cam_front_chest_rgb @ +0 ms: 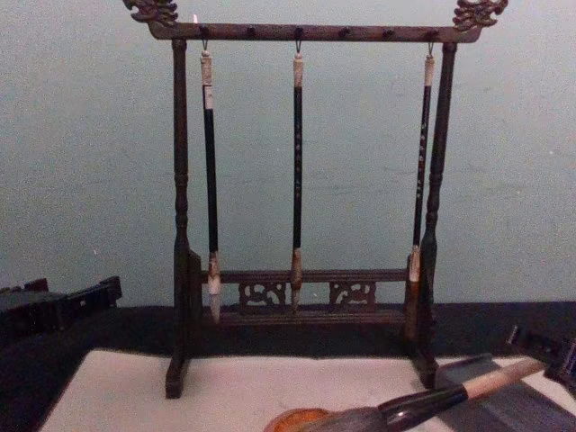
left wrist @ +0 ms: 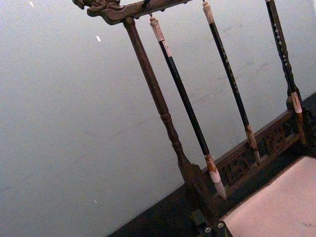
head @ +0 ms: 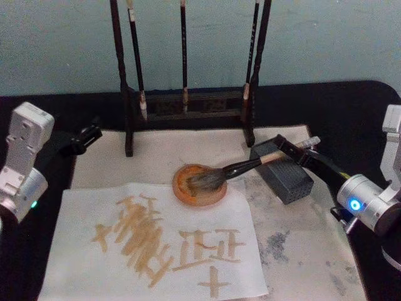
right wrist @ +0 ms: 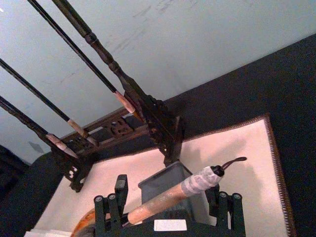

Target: Pick up the brush from the inkstone, write on the paper, then place the brush back to its original position.

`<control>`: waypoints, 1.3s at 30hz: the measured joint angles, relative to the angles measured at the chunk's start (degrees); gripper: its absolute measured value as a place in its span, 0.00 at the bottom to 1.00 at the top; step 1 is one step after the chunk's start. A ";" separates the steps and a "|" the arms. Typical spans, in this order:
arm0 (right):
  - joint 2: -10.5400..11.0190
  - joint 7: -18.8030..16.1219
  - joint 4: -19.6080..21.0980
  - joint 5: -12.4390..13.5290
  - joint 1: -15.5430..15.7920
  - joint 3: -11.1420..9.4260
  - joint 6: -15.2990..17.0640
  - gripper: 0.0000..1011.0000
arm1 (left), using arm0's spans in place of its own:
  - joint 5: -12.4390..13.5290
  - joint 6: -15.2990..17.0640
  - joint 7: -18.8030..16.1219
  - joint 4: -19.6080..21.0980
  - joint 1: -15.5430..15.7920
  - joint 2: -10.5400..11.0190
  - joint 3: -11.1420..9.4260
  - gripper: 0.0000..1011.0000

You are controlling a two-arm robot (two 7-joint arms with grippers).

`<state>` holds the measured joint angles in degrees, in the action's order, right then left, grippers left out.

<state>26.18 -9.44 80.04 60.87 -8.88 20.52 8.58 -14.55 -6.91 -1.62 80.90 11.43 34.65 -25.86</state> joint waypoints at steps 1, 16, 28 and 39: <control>0.08 0.30 0.25 -0.23 0.18 -0.12 -0.01 0.99 | 0.00 0.00 0.00 0.00 0.00 0.00 0.00 0.99; 1.59 2.57 4.36 -3.00 3.12 -1.32 0.59 0.99 | 0.00 0.00 0.00 0.00 0.00 0.00 0.00 0.99; 4.78 6.43 11.97 -8.24 8.57 -2.30 1.57 0.99 | 0.00 0.00 0.00 0.00 0.00 0.00 0.00 0.99; 8.77 6.30 19.43 -16.00 13.51 -1.68 0.16 0.99 | 0.00 0.00 0.00 0.00 0.00 0.00 0.00 0.99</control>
<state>34.95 -3.15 99.47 44.87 4.63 18.84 8.75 -14.55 -6.91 -1.62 80.90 11.43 34.64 -25.86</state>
